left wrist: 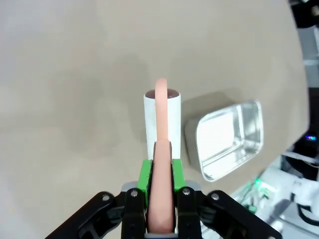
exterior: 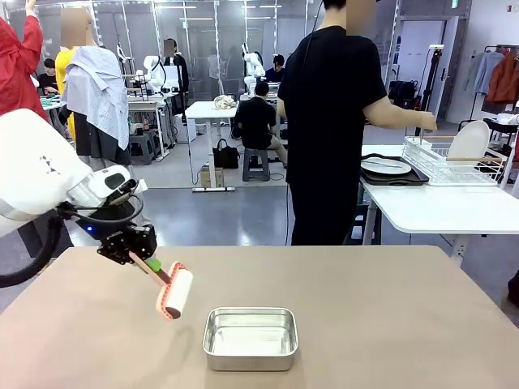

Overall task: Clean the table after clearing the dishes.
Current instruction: When the right (or left) Handle tray is removed, use the right hand (or left hand) to clean the right (or left) side of the table with the Lint Roller.

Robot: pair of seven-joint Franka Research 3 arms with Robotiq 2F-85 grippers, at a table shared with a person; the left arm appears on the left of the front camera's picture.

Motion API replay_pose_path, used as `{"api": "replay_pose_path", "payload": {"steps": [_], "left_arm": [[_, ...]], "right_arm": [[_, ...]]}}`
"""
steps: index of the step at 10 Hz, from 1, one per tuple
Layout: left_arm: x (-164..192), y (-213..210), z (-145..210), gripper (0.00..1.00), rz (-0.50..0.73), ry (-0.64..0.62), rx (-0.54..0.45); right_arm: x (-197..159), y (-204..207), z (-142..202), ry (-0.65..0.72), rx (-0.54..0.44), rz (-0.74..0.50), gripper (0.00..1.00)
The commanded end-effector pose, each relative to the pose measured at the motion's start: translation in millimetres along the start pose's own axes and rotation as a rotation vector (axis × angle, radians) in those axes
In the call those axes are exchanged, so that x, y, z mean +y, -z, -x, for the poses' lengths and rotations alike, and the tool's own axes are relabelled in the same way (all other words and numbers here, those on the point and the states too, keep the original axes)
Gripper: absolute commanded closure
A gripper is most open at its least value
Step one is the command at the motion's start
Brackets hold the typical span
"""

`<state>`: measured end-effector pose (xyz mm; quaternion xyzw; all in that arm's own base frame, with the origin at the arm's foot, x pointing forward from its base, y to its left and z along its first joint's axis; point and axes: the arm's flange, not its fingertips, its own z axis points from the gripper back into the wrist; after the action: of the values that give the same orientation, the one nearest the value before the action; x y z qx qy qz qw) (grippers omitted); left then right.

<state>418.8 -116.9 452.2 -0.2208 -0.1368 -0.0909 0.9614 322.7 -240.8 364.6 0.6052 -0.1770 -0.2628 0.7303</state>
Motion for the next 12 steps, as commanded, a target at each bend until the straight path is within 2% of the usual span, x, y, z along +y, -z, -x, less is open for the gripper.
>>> {"api": "replay_pose_path", "payload": {"steps": [1, 4, 5, 7, 12], "left_arm": [[3, -6, 1, 0.93, 0.01, -0.03, 0.06], [3, -6, 1, 0.93, 0.01, -0.03, 0.06], [3, 1, 3, 0.8, 0.007, -0.011, 0.028], [24, 19, -27, 0.8, 0.052, -0.1, 0.03], [48, 61, -62, 0.8, 0.151, -0.139, 0.098]], "right_arm": [[1, -3, 2, -0.009, 0.011, -0.002, 0.0], [1, -3, 2, -0.009, 0.011, -0.002, 0.0], [1, -3, 2, -0.009, 0.011, -0.002, 0.0], [1, -3, 2, -0.009, 0.011, -0.002, 0.0], [1, -3, 2, -0.009, 0.011, -0.002, 0.0]]}}
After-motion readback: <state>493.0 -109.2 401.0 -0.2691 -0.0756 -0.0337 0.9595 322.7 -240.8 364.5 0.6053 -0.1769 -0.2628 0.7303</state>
